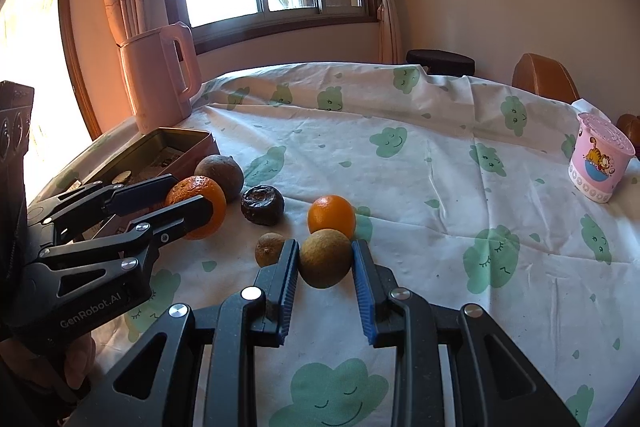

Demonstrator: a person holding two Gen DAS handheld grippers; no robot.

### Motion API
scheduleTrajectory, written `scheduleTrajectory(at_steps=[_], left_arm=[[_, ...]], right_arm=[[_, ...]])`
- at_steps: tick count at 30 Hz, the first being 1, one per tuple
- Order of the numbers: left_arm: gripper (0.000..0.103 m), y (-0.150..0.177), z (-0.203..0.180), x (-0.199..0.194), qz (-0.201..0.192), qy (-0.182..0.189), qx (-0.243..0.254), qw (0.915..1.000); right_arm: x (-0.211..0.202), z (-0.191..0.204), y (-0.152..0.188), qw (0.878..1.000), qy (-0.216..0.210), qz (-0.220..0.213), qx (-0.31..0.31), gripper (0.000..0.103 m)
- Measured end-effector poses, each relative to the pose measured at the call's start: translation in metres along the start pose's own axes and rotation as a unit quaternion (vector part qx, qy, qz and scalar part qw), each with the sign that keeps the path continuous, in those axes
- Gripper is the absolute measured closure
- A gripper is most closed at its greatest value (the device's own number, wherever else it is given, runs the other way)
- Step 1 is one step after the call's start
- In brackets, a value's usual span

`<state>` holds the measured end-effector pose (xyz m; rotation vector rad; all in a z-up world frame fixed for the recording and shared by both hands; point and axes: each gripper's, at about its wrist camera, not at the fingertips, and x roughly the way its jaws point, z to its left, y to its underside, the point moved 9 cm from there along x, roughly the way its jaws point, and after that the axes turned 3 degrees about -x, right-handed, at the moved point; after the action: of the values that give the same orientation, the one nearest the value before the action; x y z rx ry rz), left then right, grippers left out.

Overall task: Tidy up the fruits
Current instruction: 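Grasp the small brown fruit with the right gripper while the left grasps the orange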

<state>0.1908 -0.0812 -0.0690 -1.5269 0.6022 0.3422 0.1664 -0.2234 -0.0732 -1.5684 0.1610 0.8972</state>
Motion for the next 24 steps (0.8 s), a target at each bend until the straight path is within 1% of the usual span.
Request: scheduleTrajectory(at_steps=[11, 24], left_arm=[[0.059, -0.005, 0.001, -0.011, -0.030, -0.004, -0.002, 0.9995], [0.059, -0.007, 0.002, -0.020, -0.053, -0.010, -0.001, 0.9986]], right_arm=[[-0.008, 0.000, -0.003, 1.000, 0.005, -0.019, -0.003, 0.074], [-0.015, -0.001, -0.006, 0.999, 0.012, -0.040, -0.005, 0.074]])
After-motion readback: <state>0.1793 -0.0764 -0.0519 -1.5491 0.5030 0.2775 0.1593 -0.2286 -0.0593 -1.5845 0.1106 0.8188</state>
